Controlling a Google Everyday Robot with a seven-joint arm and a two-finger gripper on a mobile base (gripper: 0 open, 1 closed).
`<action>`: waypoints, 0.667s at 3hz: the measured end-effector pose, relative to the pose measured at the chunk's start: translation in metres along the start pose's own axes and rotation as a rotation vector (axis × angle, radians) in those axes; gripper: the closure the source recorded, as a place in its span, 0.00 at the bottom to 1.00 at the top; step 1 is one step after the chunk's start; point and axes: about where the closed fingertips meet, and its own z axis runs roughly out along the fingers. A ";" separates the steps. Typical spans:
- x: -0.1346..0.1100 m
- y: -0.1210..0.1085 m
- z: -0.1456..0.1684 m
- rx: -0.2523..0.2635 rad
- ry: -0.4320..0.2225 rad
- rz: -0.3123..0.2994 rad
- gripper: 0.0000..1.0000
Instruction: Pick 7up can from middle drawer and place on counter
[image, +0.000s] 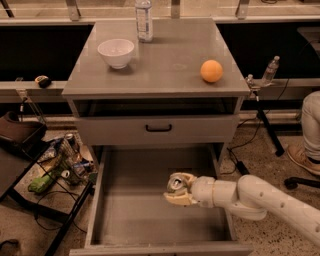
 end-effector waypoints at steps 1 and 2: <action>-0.072 -0.004 -0.049 0.019 -0.039 0.029 1.00; -0.134 -0.019 -0.087 0.005 -0.116 0.089 1.00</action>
Offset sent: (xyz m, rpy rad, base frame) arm 0.0251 -0.0831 0.2476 0.2613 0.0644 -0.0499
